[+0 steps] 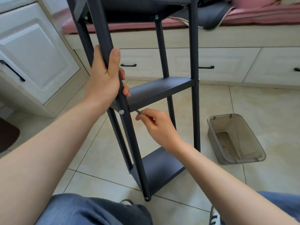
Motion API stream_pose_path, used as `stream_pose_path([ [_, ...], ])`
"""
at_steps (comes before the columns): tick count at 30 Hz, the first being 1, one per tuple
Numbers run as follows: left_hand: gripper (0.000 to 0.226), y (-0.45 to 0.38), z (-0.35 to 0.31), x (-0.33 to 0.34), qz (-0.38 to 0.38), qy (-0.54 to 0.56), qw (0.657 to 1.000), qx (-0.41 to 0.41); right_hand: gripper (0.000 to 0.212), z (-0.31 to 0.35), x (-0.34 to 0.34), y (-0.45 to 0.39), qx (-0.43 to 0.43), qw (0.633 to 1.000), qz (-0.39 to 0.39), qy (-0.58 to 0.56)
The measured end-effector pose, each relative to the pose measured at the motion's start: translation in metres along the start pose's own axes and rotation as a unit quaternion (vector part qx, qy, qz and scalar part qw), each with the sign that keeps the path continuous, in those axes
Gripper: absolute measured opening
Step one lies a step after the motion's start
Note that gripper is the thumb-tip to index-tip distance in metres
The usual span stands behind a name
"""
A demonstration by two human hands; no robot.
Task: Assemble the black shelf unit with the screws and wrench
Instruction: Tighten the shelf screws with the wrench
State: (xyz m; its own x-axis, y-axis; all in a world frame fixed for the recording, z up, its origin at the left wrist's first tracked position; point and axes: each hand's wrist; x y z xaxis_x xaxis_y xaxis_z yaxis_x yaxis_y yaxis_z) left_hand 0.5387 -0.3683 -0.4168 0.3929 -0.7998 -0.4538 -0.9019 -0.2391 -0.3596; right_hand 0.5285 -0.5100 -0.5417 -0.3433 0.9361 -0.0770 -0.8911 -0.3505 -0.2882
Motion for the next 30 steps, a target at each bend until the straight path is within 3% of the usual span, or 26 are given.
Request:
stream_pose_path([
  [19, 0.017, 0.001, 0.005, -0.004, 0.001, 0.000, 1.000, 0.001, 0.020, 0.002, 0.006, -0.003, 0.050, 0.999, 0.005, -0.017],
  [30, 0.018, 0.001, 0.005, -0.002, 0.004, -0.002, 1.000, -0.004, 0.015, -0.015, 0.025, -0.003, -0.025, 0.997, -0.054, -0.041],
])
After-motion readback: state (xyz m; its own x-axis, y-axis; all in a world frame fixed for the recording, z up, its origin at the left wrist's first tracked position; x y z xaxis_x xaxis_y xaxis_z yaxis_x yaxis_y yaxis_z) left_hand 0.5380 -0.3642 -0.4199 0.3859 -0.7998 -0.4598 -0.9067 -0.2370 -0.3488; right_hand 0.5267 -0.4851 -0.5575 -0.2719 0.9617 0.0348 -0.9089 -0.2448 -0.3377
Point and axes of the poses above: each hand's wrist, its own y-axis away from the middle knuckle, its own x-axis out of the palm, z = x × y, and after that the axes turned 12 degrees about -y, right-handed
